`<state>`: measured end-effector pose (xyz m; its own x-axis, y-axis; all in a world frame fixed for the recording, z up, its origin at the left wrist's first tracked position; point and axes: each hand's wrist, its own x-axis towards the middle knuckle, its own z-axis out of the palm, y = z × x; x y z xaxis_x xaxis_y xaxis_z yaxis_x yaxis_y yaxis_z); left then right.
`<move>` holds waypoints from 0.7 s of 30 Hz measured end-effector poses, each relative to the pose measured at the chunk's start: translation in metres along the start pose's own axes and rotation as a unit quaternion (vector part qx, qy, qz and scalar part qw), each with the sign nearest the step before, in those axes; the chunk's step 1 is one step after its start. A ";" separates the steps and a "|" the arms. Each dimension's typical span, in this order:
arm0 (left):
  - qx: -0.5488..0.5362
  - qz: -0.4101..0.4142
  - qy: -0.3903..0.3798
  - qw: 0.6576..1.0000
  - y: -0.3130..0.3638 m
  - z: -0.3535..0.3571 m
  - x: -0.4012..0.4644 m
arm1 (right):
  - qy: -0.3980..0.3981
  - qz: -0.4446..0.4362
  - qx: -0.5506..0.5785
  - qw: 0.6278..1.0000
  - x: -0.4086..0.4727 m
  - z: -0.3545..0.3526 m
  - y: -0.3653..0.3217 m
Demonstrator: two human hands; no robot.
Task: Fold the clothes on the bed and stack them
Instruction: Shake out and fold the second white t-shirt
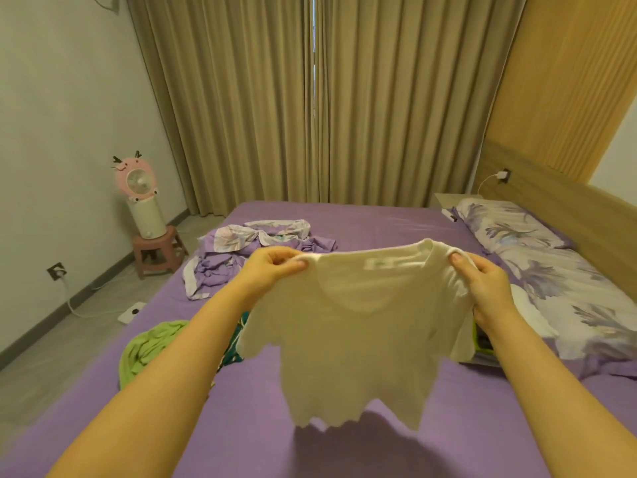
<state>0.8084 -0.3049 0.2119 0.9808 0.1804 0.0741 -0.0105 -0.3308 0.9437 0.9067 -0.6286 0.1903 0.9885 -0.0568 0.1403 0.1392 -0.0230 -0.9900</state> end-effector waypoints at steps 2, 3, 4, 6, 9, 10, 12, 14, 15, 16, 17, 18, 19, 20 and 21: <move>0.011 0.019 0.026 0.999 0.008 -0.001 0.005 | -0.004 -0.029 -0.037 0.999 -0.003 -0.004 -0.004; 0.028 0.026 0.028 0.999 0.011 -0.002 0.008 | -0.005 -0.041 -0.053 0.998 -0.003 -0.005 -0.005; 0.050 0.031 0.030 0.998 0.011 -0.003 0.012 | -0.009 -0.049 -0.067 0.997 -0.002 -0.007 -0.005; 0.102 0.032 0.031 0.994 0.005 -0.004 0.019 | -0.026 -0.050 -0.091 0.994 0.000 -0.010 -0.002; 0.122 -0.001 0.015 0.992 -0.016 0.003 0.029 | -0.057 -0.031 -0.133 0.989 0.005 -0.010 0.018; 0.118 -0.019 0.002 0.993 -0.027 0.008 0.031 | -0.068 -0.023 -0.151 0.986 0.006 -0.008 0.028; 0.131 -0.055 -0.032 0.989 -0.054 0.020 0.038 | -0.088 -0.001 -0.184 0.979 0.006 -0.003 0.054; 0.158 -0.083 -0.054 0.982 -0.088 0.035 0.046 | -0.105 0.027 -0.212 0.971 0.006 0.003 0.085; 0.169 -0.096 -0.054 0.980 -0.107 0.042 0.051 | -0.112 0.042 -0.225 0.967 0.005 0.006 0.102; 0.178 -0.108 -0.048 0.977 -0.126 0.049 0.056 | -0.117 0.058 -0.235 0.963 0.005 0.009 0.119; 0.190 -0.123 -0.043 0.973 -0.145 0.055 0.061 | -0.118 0.079 -0.242 0.960 0.005 0.012 0.137; 0.205 -0.141 -0.038 0.968 -0.163 0.062 0.066 | -0.116 0.101 -0.247 0.957 0.005 0.015 0.155; 0.219 -0.160 -0.033 0.962 -0.180 0.068 0.070 | -0.113 0.122 -0.253 0.953 0.005 0.020 0.172; 0.229 -0.179 -0.030 0.956 -0.197 0.073 0.075 | -0.111 0.139 -0.258 0.950 0.006 0.025 0.188; 0.233 -0.195 -0.023 0.952 -0.213 0.078 0.080 | -0.110 0.151 -0.264 0.946 0.008 0.030 0.204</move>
<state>0.9043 -0.2927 -0.0082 0.8998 0.3361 -0.2781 0.4339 -0.6234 0.6504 0.9448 -0.6043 -0.0112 0.9749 0.0675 -0.2121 -0.1436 -0.5370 -0.8313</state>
